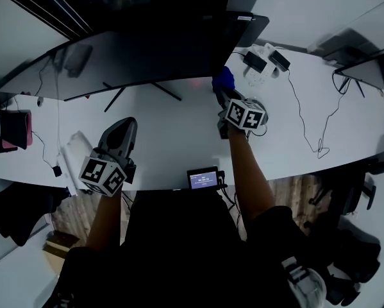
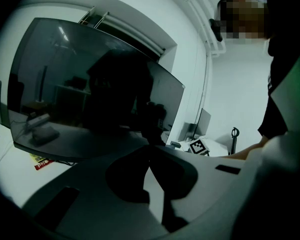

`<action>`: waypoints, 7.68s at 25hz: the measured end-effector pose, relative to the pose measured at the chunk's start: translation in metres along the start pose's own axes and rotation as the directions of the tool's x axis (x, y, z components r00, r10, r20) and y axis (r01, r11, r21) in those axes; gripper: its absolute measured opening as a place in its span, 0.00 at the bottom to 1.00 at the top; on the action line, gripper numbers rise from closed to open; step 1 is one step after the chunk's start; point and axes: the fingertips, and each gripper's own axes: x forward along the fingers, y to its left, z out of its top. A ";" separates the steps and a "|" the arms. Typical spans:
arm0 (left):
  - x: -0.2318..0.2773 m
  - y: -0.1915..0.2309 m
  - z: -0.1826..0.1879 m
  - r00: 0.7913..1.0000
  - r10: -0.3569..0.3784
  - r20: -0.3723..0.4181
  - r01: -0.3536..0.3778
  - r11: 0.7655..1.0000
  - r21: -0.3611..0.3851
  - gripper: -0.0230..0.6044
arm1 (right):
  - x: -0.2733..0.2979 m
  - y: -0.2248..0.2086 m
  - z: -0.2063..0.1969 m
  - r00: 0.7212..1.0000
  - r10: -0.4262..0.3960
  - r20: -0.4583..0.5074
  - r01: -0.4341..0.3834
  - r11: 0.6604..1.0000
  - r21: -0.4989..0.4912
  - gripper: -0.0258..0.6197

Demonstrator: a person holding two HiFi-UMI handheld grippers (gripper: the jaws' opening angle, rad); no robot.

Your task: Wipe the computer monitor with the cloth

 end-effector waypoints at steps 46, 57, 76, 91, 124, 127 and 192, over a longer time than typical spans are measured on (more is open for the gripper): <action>-0.140 0.120 -0.021 0.975 0.198 0.100 -0.184 0.973 -0.138 0.03 | 0.082 0.134 -0.054 0.987 0.152 0.049 -0.156 0.856 0.493 0.20; -0.164 0.160 -0.017 0.978 0.177 0.108 -0.159 0.975 -0.158 0.03 | 0.111 0.193 -0.077 0.983 0.182 0.009 -0.165 0.864 0.476 0.20; -0.257 0.248 -0.022 0.960 0.251 0.126 -0.225 0.956 -0.191 0.03 | 0.167 0.302 -0.122 0.973 0.227 -0.026 -0.191 0.869 0.456 0.20; -0.303 0.295 -0.027 0.963 0.233 0.133 -0.205 0.958 -0.199 0.03 | 0.184 0.337 -0.136 0.987 0.158 0.012 -0.144 0.861 0.488 0.19; -0.348 0.335 -0.031 0.956 0.241 0.170 -0.198 0.952 -0.234 0.03 | 0.242 0.472 -0.186 0.952 0.293 -0.082 -0.217 0.843 0.492 0.19; -0.350 0.335 -0.029 0.955 0.242 0.171 -0.201 0.952 -0.231 0.03 | 0.246 0.486 -0.192 0.945 0.312 -0.101 -0.230 0.850 0.473 0.19; -0.353 0.321 -0.007 0.954 0.211 0.212 -0.174 0.968 -0.179 0.03 | 0.187 0.675 -0.036 0.791 0.580 0.194 -0.610 0.771 0.185 0.18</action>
